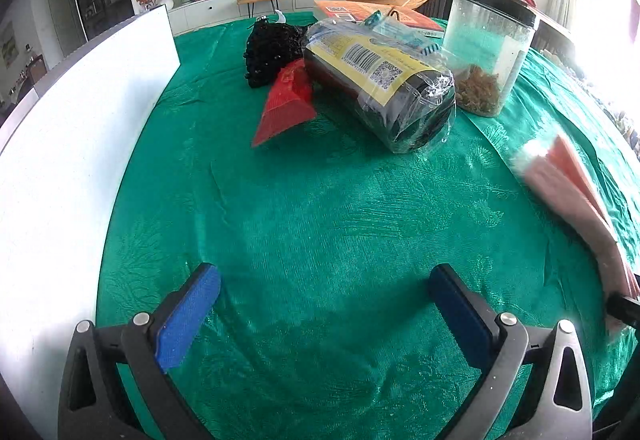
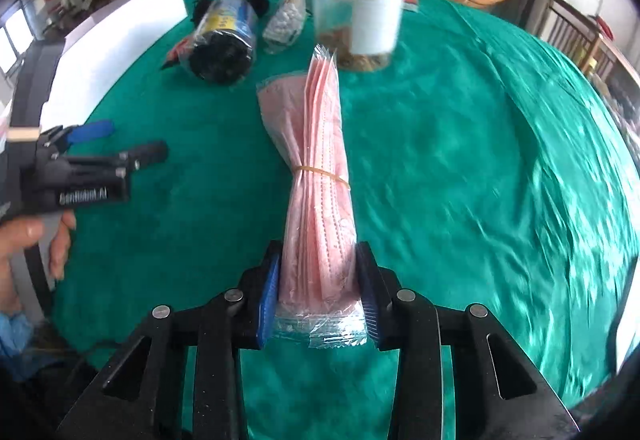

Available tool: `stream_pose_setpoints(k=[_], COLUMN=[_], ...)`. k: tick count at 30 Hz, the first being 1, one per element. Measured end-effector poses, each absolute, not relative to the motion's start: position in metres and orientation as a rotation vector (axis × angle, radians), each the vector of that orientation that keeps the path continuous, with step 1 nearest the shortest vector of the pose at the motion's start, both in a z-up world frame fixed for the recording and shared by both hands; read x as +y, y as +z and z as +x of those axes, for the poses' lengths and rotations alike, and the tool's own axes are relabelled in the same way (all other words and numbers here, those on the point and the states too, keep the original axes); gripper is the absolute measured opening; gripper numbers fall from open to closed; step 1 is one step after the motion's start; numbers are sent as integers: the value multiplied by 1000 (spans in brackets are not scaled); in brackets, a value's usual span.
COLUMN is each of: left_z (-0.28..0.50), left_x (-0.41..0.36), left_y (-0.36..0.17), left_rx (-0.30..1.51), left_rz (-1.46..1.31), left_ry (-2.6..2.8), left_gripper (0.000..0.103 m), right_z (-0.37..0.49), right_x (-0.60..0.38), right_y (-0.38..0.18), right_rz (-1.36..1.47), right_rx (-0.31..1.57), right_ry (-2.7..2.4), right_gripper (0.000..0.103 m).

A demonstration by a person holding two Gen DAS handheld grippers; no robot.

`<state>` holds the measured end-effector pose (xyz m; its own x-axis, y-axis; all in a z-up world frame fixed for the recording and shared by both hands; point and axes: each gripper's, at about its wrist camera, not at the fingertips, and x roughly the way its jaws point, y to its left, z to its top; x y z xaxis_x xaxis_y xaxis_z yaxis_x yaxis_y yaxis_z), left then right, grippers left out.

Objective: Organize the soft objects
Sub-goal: 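Set the pink mask bundle back down on the table with the right gripper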

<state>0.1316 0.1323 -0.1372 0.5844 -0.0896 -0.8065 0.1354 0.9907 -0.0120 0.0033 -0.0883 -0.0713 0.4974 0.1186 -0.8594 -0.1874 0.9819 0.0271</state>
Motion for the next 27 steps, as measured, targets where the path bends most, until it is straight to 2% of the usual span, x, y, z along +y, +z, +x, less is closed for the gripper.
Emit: stream_pose_setpoints(k=[4, 10, 12, 13, 14, 16, 17, 23, 27], left_z=[132, 132, 132, 132, 132, 132, 132, 132, 132], left_x=[134, 134, 134, 134, 134, 134, 134, 134, 133], left_y=[-136, -136, -136, -136, -136, -135, -136, -135, -135], left_rx=[938, 938, 938, 938, 938, 938, 938, 938, 938], left_rz=[52, 52, 52, 52, 52, 52, 52, 52, 52], left_ry=[-129, -129, -129, -129, -129, -129, -129, -129, -129], left_gripper=[103, 103, 103, 103, 103, 103, 103, 103, 103], right_z=[6, 126, 150, 155, 153, 135, 126, 96, 100], right_x=[-131, -136, -138, -139, -139, -136, -132, -119, -131], right_y=[-72, -65, -61, -59, -56, -49, -47, -77, -86], right_rz=[11, 37, 61, 72, 84, 79, 59, -84, -31], right_rx=[987, 847, 816, 828, 831, 798, 784, 866, 886], right_ry=[27, -31, -24, -28, -27, 1, -1, -75, -122], right_gripper=[38, 40, 50, 64, 71, 73, 79, 80, 81])
